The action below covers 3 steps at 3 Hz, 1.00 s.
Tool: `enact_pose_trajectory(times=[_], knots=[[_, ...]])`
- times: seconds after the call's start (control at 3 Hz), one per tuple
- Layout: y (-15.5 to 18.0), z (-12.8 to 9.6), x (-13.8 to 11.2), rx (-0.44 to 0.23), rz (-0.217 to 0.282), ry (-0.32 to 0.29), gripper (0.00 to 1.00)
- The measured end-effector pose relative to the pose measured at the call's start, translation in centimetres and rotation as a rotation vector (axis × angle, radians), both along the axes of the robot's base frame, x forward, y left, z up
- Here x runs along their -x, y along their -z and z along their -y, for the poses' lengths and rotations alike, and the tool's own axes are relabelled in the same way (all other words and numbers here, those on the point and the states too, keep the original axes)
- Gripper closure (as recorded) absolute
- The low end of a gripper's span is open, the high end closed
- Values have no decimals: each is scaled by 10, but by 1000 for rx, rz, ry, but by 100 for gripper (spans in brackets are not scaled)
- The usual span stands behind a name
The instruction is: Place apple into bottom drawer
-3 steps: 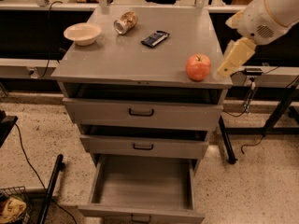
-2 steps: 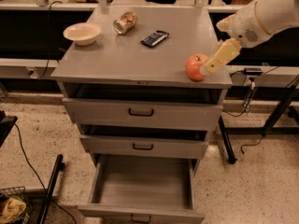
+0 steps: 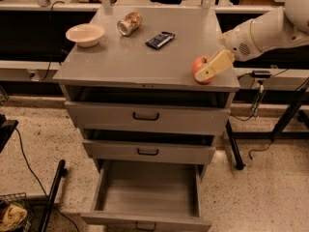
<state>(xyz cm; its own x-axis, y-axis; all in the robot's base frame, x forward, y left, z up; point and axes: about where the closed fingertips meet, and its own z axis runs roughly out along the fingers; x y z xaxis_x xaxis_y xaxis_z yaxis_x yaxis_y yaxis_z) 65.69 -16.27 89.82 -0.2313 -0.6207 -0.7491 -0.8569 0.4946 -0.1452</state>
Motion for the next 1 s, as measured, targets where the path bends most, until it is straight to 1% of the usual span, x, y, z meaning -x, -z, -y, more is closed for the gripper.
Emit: enact_pose_trajectory(times=[0.33, 0.67, 1.0], knots=[[23, 6, -11, -16, -19, 52, 0], [40, 9, -19, -36, -29, 87, 18], [47, 11, -22, -61, -27, 104, 41]])
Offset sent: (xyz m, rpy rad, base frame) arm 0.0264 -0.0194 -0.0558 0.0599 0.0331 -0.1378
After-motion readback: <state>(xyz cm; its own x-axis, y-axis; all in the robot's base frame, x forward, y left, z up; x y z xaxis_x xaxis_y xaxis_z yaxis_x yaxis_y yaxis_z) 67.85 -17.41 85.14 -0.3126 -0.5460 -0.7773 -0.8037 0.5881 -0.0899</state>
